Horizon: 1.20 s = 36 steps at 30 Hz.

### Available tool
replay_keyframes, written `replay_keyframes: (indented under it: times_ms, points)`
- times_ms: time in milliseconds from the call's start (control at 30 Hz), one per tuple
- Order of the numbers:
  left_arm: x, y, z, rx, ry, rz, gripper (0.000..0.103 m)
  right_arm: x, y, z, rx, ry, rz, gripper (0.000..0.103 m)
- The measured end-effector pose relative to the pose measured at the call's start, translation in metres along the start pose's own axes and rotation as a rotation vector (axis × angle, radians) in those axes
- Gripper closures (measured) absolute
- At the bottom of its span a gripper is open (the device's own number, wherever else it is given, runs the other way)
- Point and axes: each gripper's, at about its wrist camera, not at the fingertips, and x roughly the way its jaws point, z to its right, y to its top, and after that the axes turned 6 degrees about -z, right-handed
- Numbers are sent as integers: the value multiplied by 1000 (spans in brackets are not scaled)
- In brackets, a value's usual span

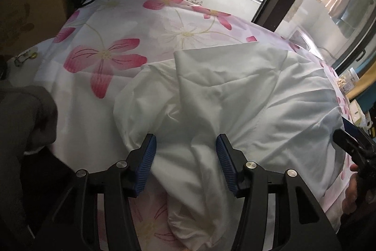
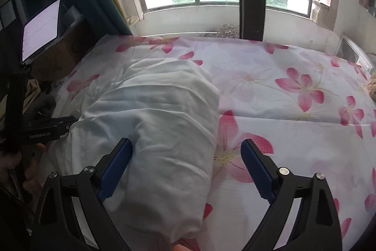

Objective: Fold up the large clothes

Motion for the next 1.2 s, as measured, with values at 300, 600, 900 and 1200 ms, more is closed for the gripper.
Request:
replay_keyframes:
  times_ms: [300, 600, 900, 1200]
  points:
    - [-42, -13, -4, -58, -84, 103, 47, 14, -16, 6, 7, -14, -34, 10]
    - [-31, -41, 12, -27, -73, 35, 47, 11, -28, 4, 0, -16, -37, 10]
    - [-34, -58, 8, -37, -81, 70, 46, -5, -40, 1, -22, -9, -36, 10]
    - [-68, -36, 11, -48, -149, 167, 40, -30, -27, 10, -13, 3, 12, 10]
